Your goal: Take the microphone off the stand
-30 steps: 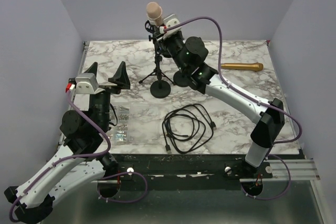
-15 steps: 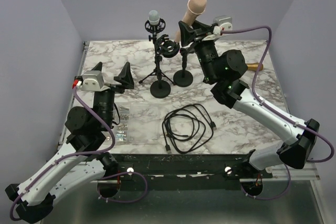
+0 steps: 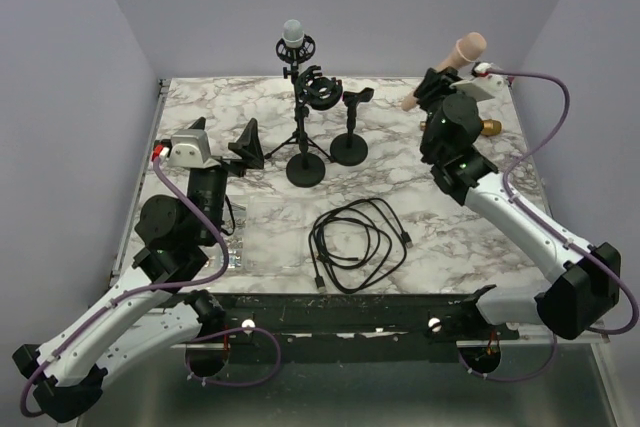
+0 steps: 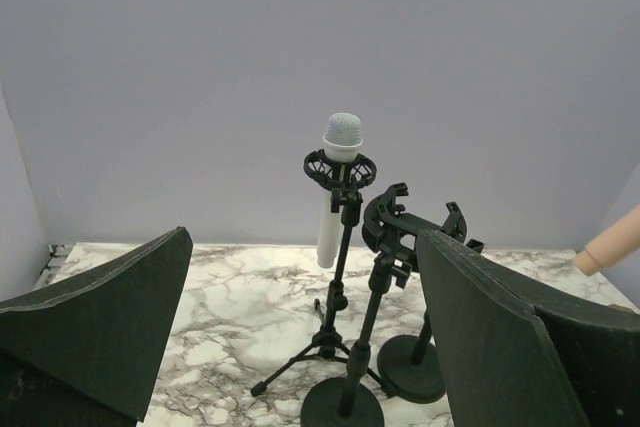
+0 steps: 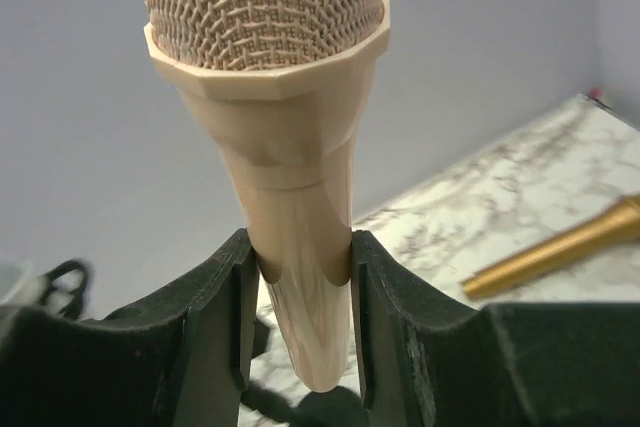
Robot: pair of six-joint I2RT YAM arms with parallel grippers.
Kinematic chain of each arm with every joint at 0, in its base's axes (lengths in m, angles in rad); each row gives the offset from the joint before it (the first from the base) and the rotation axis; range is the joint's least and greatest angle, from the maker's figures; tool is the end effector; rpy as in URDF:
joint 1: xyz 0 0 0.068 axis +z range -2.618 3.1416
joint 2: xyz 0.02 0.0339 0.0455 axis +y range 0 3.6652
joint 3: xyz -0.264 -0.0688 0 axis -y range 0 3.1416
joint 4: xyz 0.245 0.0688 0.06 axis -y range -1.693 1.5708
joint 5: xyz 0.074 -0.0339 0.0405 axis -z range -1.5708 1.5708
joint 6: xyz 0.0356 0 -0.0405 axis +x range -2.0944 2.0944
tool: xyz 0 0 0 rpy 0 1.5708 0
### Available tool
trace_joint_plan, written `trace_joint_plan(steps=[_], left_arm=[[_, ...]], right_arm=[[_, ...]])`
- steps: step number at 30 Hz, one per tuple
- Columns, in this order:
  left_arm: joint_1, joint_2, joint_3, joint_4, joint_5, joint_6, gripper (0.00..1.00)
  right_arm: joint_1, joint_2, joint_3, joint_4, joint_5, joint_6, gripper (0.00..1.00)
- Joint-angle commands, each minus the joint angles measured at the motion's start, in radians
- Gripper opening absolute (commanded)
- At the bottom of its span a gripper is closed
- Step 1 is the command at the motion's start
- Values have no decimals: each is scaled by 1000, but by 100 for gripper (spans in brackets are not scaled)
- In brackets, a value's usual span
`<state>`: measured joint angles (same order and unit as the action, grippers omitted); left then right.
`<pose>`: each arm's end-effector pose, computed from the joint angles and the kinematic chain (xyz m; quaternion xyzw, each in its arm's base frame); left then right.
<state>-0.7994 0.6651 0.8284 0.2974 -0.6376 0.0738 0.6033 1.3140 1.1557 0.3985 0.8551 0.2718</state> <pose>0.1101 -0.0828 0.4211 -0.0298 0.5661 -0.1320 0.8131 0.2614 0.1475 0.4126 0.2291 0.6079 0.0715 0.7569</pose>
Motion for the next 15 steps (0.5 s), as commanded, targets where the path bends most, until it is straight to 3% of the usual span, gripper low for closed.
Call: trace_joint_plan(steps=[1,7,12,15], left_arm=[[5,9,32,-11,23,-16,99],[5,23,34,-14,23,-16,98],[5,32,35,-16,23,-14,98],[6,34,35,-17,23,-14,99]], right_arm=[[-191,-27,-56,-255,-60,410,1],[-415,50,-68,-484,-284,768,1],[-638,128,-141,-484,-621,1029,1],[-729,210,-141,-479,-773,1091,1]])
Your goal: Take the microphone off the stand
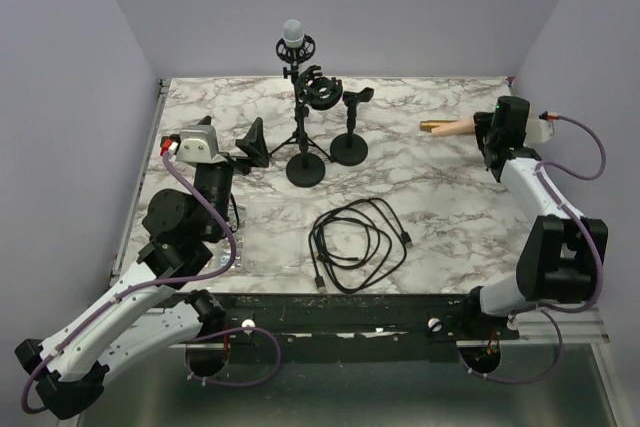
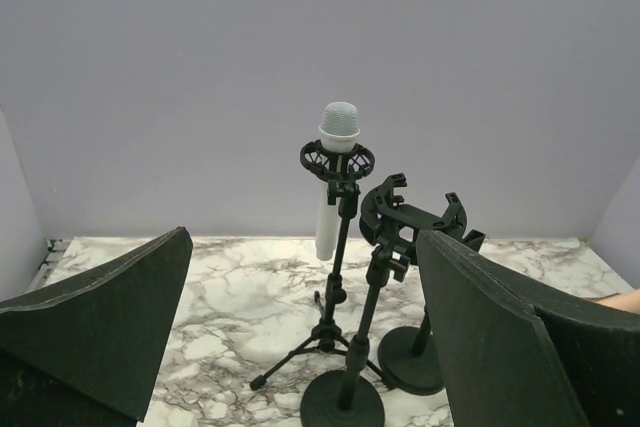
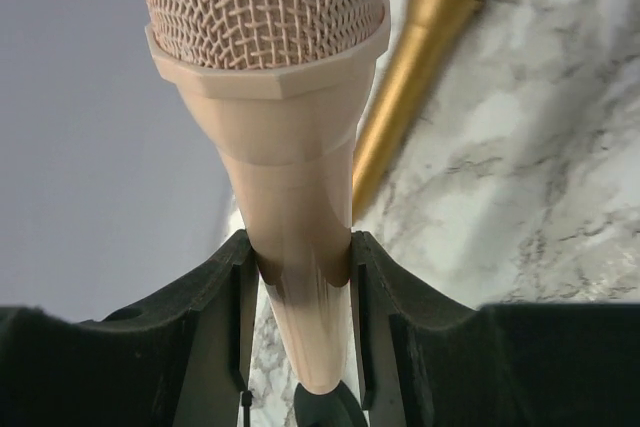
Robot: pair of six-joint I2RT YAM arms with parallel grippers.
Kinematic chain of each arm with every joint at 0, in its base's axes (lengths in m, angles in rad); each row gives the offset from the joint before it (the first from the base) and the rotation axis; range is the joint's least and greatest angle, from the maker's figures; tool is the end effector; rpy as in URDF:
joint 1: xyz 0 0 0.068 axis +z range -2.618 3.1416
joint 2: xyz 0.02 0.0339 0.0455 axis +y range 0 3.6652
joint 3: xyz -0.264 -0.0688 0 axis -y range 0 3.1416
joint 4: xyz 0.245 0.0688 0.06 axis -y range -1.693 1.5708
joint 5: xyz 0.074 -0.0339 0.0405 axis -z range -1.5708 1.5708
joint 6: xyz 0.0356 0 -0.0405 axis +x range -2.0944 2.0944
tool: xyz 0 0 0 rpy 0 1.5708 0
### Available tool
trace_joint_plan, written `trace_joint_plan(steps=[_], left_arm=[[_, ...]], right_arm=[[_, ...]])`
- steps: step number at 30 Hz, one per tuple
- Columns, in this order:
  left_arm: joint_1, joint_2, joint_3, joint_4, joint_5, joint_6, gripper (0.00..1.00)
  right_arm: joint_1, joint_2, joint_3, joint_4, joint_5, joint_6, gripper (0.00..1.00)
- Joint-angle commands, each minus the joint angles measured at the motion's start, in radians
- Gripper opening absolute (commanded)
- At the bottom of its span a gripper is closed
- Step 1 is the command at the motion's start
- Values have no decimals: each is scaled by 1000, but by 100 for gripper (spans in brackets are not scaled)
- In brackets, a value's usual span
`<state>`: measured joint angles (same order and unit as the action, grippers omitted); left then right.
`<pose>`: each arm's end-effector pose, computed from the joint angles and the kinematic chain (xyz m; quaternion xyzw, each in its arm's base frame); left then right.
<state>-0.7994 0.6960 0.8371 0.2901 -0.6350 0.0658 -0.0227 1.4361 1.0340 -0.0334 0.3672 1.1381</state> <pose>0.1161 -0.0891 0.4195 -0.0238 0.5755 -0.1297 0.8071 0.3303 -0.0203 0.2892 0.5367 0.6394 0.1492 0.5300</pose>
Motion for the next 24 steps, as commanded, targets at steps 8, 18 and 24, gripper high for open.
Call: trace_joint_plan(steps=[8,18,24], left_arm=[[6,8,33,-14,23,-3,98],[6,-14,34,-9,11,14,98],[5,-29,40,-17,15,5,99]], right_arm=[[-176,260,-5,-32,-396,348,1],[-176,402,91,-85,-297,358,1],[-175,451,137,-128,-260,342,1]])
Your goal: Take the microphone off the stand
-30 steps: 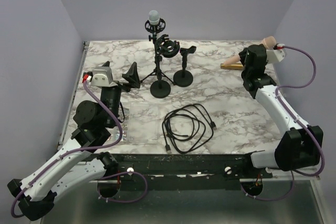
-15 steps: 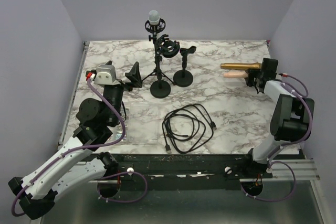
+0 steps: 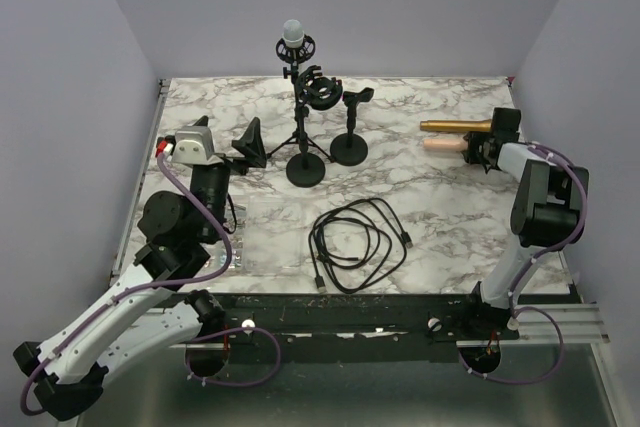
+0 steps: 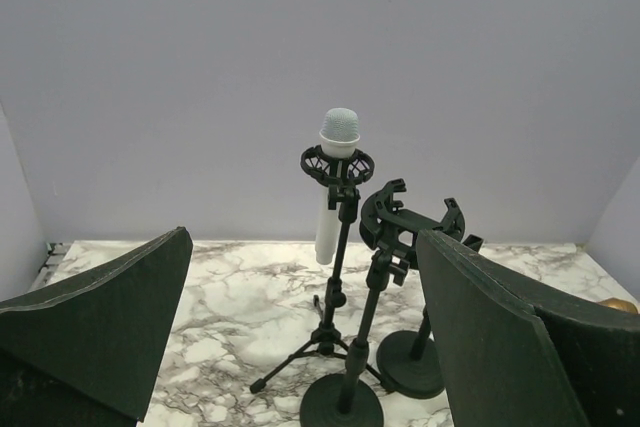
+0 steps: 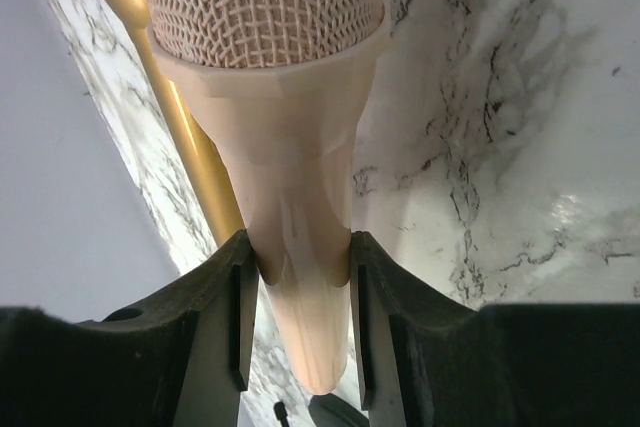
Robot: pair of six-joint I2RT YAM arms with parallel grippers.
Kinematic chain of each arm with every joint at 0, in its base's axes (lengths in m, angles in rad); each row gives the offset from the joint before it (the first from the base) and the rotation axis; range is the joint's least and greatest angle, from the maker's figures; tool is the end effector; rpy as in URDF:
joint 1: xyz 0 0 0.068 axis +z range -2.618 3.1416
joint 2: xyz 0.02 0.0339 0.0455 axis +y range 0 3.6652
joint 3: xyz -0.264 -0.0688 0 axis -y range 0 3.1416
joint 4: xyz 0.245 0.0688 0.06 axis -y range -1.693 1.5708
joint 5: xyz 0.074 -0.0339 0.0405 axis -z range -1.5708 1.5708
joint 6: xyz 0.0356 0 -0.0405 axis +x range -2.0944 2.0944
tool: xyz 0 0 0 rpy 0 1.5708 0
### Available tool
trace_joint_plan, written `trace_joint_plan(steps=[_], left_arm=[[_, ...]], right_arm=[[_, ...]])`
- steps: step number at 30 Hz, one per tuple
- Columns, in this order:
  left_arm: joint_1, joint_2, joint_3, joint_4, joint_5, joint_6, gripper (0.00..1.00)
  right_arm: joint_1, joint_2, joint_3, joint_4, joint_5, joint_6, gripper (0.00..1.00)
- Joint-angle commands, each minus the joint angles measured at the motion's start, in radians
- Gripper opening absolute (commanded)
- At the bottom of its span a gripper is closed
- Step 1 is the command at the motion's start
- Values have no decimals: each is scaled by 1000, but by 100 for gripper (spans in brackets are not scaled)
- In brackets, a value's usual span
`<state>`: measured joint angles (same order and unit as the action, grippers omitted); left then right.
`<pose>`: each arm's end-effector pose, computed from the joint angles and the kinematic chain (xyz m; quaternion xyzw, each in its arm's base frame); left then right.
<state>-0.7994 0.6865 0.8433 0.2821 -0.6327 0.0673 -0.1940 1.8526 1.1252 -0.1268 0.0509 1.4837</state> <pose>0.1137 -0.0867 0.4220 -0.0243 0.5728 -0.1314 0.8088 0.3806 -0.0766 0.1664 0.7024 0.6190 0.1917 0.2945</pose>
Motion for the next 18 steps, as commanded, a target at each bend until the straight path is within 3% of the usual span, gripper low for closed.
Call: trace_joint_plan(steps=[1,13,18], left_arm=[[6,-23,34,-9,12,4,98],[8,-38,36,-8,3,11,98],[8,-43,37,-9,4,7,99]], right_arm=[[-4,44,51,-42,61,-4,1],[-3,108,74,-59,66,3,10],[-4,115,48,-50,62,8,29]])
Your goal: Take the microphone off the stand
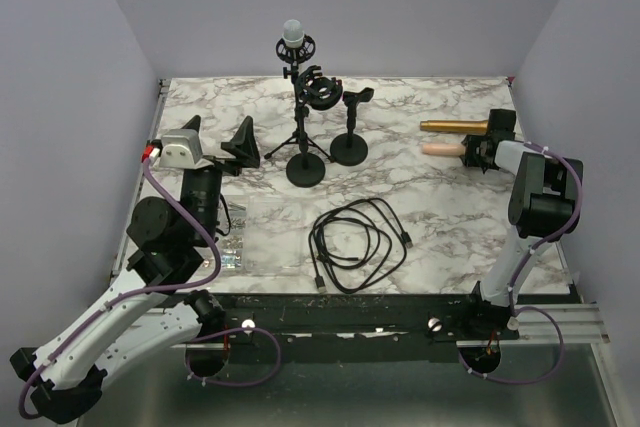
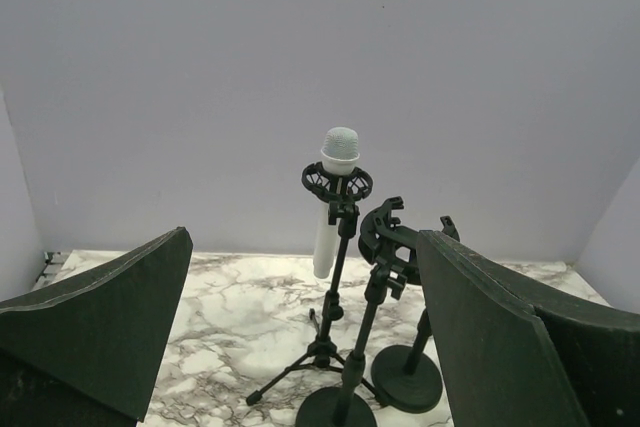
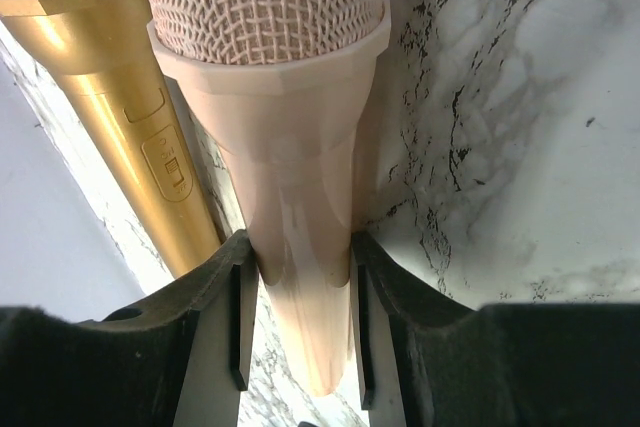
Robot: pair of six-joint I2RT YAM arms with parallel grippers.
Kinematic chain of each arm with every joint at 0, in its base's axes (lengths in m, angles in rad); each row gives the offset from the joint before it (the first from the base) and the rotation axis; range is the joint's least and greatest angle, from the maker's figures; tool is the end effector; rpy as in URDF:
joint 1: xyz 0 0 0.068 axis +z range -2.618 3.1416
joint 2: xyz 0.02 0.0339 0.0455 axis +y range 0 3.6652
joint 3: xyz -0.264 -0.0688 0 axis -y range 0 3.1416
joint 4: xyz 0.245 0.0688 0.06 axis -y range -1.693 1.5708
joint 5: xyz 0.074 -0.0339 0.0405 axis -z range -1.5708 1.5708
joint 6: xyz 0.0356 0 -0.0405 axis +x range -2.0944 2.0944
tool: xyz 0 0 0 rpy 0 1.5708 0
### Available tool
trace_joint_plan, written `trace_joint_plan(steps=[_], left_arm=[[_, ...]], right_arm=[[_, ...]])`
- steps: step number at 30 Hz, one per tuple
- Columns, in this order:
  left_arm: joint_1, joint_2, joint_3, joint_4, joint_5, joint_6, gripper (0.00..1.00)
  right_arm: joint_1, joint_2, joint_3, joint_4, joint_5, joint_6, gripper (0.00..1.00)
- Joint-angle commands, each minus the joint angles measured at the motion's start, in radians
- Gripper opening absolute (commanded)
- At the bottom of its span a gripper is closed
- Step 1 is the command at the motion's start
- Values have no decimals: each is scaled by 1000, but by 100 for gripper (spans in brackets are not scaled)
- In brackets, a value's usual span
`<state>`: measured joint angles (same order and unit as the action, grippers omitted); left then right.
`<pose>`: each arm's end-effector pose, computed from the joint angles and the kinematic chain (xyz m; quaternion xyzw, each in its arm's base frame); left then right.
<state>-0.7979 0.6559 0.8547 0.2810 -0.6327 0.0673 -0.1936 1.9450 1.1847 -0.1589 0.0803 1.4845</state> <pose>0.1060 -0.0785 0.4291 -0.0347 0.5592 -0.1395 0.8165 0.3937 -0.0801 0.1468 0.7129 0.6230 0.1620 0.2783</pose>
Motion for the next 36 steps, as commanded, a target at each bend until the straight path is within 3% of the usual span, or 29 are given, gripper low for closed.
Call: trace_joint_plan(steps=[1,6,9,20,24,29,36], left_arm=[[8,-14,27,-8,5,6,98],[7,-18,26,-8,3,6,99],[8,-23,24,-7,4,3,99],[8,-39,22,-8,8,-7,98],[8,-41,24,-11,10,-12,98],[8,-44,25,-14,12,-17,98],[7,-33,25,-20,20,-28,98]], right_arm=[[-4,26,-16,-13,29,7,36],[-4,10,-45,11,18,-2,58],[-3,-12,-60,11,19,-8,77],[-3,-155,-139,-5,37,-69,98],[-4,-233,-158,10,45,-150,100],[31,-351,-145,49,-1,-378,100],[164,-489,-102,295,-428,-645,100]])
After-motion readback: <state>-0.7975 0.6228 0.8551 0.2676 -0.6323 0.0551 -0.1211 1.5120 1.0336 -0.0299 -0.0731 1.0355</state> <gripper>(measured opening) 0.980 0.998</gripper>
